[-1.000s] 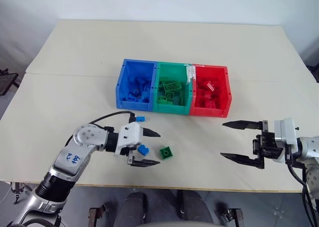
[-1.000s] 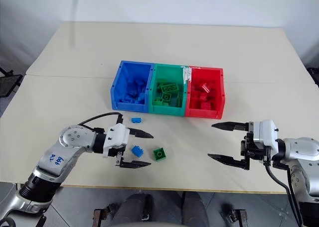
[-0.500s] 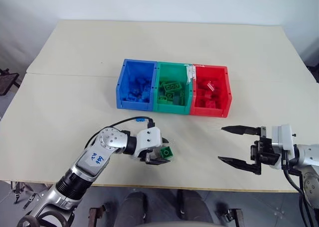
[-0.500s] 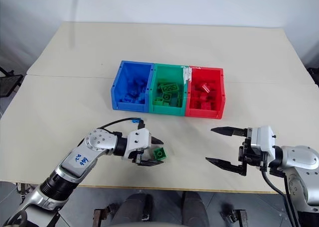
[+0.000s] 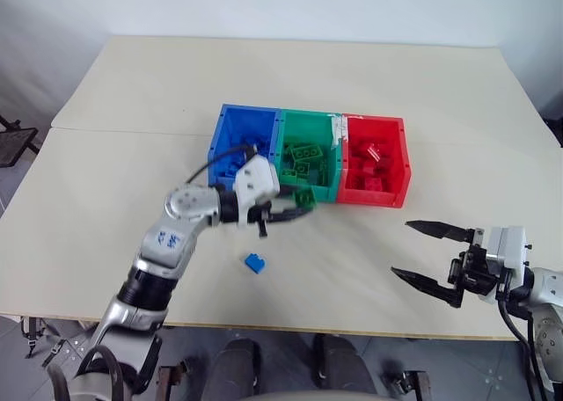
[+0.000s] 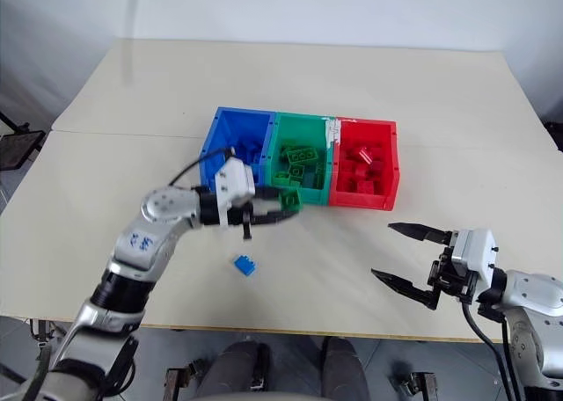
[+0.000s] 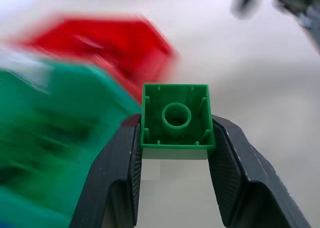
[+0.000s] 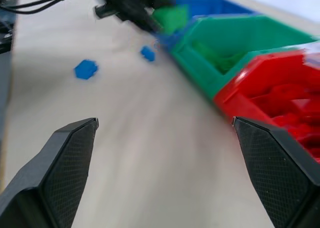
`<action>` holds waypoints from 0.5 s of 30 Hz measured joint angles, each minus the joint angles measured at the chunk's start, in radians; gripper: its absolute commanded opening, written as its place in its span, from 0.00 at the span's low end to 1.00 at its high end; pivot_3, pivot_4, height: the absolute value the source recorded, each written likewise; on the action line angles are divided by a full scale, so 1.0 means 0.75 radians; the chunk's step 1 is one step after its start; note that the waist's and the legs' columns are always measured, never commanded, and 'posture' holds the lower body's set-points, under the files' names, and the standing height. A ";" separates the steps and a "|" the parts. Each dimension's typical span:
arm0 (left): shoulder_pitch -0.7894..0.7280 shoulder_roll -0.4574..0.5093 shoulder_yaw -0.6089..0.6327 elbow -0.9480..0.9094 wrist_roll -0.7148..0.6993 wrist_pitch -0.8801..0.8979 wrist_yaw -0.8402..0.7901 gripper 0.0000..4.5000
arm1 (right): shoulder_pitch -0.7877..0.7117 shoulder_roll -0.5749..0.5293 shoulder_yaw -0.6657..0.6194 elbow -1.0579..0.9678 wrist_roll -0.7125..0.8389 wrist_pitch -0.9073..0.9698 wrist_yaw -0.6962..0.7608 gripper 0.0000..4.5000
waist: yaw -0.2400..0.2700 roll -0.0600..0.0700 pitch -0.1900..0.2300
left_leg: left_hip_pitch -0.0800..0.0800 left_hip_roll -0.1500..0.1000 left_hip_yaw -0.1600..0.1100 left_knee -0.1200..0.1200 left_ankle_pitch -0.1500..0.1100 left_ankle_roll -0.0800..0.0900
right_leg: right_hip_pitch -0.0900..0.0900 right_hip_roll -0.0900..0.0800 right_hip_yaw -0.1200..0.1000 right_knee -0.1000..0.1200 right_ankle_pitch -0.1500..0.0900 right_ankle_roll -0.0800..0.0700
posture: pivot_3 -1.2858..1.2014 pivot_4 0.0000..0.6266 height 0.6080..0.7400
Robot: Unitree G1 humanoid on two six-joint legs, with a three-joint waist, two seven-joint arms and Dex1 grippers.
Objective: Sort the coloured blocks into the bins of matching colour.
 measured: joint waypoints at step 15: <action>-0.289 -0.141 0.023 0.574 0.115 -0.236 0.054 0.91 | -0.016 0.127 -0.024 -0.083 0.017 0.004 -0.269 1.00 | 0.000 0.000 0.000 | -0.004 -0.001 0.001 0.002 -0.001 0.001 | -0.002 0.001 0.000 0.003 0.001 0.002 | 0.52 0.24 1.00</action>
